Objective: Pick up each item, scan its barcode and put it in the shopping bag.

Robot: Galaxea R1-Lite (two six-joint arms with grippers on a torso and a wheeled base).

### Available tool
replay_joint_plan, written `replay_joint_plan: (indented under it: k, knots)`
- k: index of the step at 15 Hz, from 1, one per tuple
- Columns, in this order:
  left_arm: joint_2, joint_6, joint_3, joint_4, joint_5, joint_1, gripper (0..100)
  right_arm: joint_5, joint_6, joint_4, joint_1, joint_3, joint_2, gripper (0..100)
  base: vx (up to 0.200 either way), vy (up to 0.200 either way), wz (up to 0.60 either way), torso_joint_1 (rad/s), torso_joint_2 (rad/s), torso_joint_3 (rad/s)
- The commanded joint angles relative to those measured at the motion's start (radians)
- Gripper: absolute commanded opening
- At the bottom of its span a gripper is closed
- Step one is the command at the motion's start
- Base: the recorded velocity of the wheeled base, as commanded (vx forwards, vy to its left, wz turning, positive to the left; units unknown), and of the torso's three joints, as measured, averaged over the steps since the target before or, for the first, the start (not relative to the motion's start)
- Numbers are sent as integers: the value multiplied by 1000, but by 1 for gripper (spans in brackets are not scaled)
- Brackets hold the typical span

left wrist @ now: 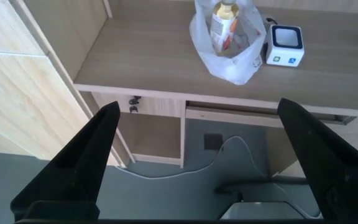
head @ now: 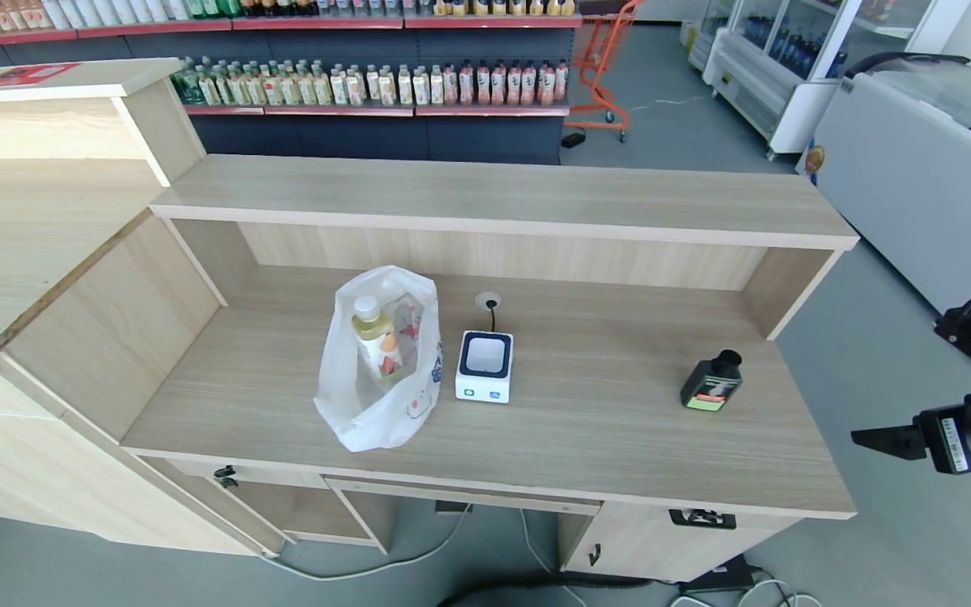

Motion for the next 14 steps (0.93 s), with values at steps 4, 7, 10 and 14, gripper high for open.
replay_joint_plan:
  k: [4,7,10,14]
  knots:
    - [-2,-4,0,0,2,0,100,-41,-149,-1,-39,-47,109,100,0,-200,0,1,8,6]
    - [-2,-4,0,0,0,0,100,-56,-273,-1,-49,-72,170,100,0,0,0,0,0,0]
    - [-2,-4,0,0,2,0,100,-55,-364,-24,-46,-87,248,100,0,0,0,0,0,0]
    - [-2,-4,0,0,2,0,100,33,-388,-208,10,-135,435,100,0,0,0,0,0,0]
